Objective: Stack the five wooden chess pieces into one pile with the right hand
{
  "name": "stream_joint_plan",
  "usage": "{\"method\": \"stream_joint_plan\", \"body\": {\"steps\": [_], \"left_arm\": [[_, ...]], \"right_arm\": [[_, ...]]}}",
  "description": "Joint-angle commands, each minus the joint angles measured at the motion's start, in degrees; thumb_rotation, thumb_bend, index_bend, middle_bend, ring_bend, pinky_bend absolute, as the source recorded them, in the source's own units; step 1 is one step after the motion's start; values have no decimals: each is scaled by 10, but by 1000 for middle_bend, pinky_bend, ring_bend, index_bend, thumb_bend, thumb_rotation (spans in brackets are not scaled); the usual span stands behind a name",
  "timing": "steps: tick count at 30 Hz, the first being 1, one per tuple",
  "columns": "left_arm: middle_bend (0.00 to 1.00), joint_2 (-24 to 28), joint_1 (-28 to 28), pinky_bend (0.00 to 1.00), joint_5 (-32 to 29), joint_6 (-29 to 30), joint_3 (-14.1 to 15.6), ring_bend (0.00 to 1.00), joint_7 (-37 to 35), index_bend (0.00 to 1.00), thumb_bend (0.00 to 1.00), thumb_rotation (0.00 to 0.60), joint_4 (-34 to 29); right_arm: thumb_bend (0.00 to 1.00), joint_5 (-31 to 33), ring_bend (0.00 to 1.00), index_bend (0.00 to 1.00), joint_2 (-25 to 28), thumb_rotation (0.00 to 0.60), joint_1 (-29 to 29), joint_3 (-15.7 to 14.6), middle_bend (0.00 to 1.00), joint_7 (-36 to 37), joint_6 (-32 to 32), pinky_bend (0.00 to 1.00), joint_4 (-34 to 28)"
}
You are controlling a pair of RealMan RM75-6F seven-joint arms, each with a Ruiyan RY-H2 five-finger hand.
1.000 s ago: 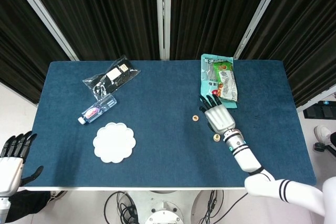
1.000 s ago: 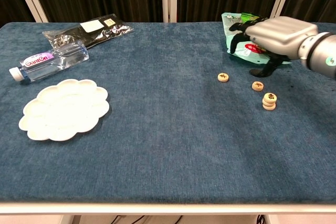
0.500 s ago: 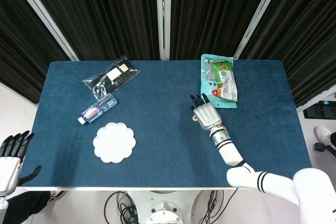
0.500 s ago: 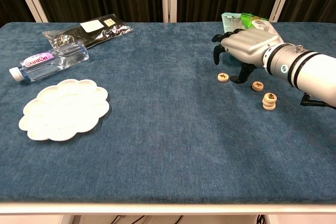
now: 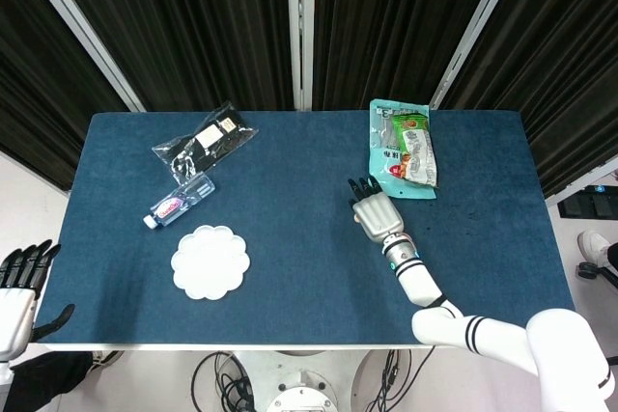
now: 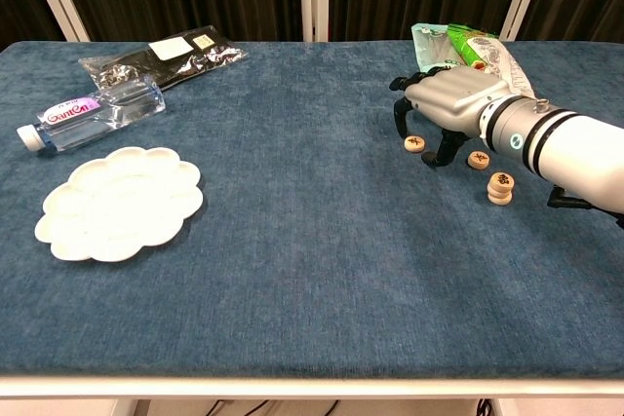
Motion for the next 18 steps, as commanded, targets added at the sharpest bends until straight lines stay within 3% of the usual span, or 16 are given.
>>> {"method": "stream_joint_plan", "body": {"steps": [1,11,18], "left_arm": [[0,0,0,0,0,0,0,0,-1,51,235,600,0],[0,-1,0,0,-1,-2,0,0,0,51,236,600,1],[0,-1,-1,0,-1,-3,0,0,4,52,235,600,1]], "right_arm": [[293,0,0,422,-2,600,1,-1,0,-1,3,0,3],[304,-19,0,490,8,600,-3,-3,0,12,22,0,-7],[303,-64,0,508,80,600,-29,-14,0,40,59,0,-99]]}}
